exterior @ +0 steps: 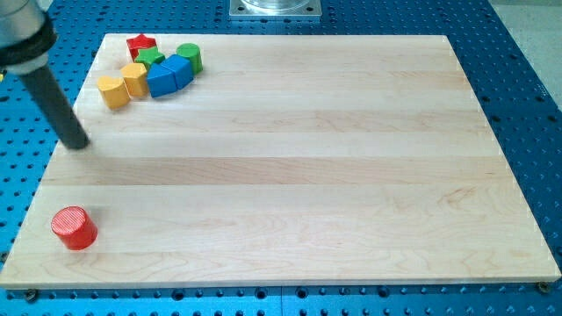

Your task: Separate the blue blocks

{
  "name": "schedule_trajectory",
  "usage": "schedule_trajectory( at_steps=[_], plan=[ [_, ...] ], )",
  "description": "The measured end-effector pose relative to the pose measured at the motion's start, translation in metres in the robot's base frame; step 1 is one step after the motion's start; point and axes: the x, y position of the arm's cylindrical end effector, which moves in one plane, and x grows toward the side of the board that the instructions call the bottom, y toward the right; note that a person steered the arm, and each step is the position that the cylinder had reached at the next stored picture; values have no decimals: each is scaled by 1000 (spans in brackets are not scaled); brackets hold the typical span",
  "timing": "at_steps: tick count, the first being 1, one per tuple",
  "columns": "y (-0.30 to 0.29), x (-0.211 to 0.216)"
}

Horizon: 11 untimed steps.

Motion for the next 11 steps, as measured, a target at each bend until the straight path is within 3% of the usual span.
schedule_trajectory(
  at_steps=[3,6,8,10,11],
  plan=[
    [2,-66],
    [48,-138],
    [64,-141],
    [106,-75],
    [141,-70]
  ],
)
